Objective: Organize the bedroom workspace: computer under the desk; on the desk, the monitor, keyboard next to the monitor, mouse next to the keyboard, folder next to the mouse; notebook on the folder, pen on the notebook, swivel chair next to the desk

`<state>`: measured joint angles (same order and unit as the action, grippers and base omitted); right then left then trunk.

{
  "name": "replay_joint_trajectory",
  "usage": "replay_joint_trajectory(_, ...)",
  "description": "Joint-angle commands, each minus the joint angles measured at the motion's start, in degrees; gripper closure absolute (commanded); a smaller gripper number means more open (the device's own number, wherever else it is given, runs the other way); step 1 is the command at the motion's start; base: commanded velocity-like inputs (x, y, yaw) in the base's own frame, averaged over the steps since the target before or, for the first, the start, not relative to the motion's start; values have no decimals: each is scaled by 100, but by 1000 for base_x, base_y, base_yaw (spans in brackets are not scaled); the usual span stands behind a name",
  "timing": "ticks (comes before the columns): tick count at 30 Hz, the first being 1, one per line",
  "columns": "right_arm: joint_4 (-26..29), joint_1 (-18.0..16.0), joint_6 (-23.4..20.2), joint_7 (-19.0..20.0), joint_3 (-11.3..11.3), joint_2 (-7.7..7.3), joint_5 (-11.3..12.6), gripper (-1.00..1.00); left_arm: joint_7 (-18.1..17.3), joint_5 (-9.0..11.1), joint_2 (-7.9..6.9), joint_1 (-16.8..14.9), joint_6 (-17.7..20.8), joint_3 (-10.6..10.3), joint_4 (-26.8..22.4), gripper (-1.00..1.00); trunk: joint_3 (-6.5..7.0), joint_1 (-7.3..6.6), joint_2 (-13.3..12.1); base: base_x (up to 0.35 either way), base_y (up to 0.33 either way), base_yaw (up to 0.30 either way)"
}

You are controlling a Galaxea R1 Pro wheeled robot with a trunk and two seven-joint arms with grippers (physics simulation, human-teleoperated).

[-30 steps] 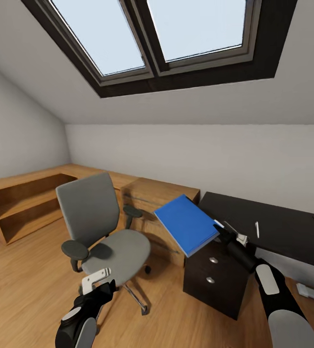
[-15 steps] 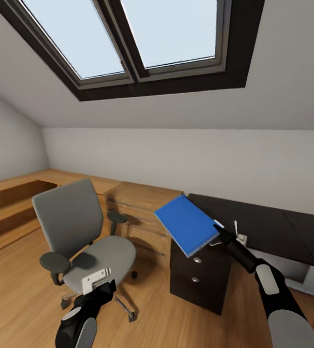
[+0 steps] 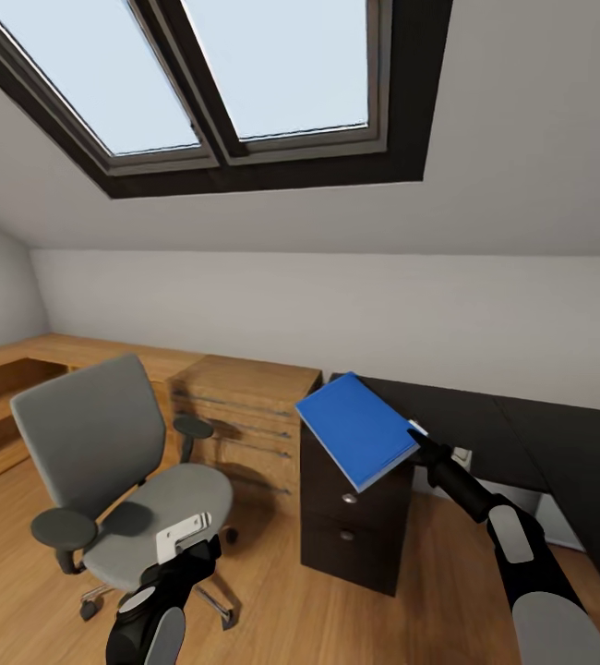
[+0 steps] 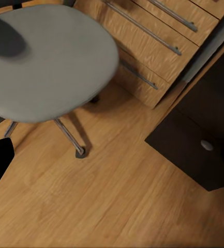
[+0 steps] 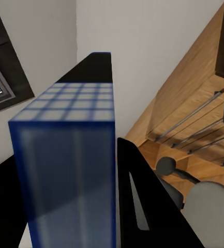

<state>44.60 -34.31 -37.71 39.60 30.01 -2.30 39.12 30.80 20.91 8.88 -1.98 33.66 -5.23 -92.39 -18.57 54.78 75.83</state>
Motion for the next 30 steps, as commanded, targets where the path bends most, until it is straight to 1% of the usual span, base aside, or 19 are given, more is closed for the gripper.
replay_joint_trajectory(1,-4,-6,-35,13,13,1,12,100,57,59,-1,-4,7,-5,-7,-100,11,-23,-37,0,0,-56)
replay_joint_trajectory(10,-5,-7,-35,16,13,1,18,100,58,55,-1,-4,2,-9,-7,-100,174,-220,-398,0,0,-10)
replay_joint_trajectory(18,-20,-6,-26,210,13,1,20,100,63,53,-1,-4,1,-8,-7,-100,317,-396,-719,0,0,0)
replay_joint_trajectory(30,-21,-5,-34,241,16,-4,51,100,60,53,-1,-4,0,-13,-7,-100,533,-660,-1200,0,0,0)
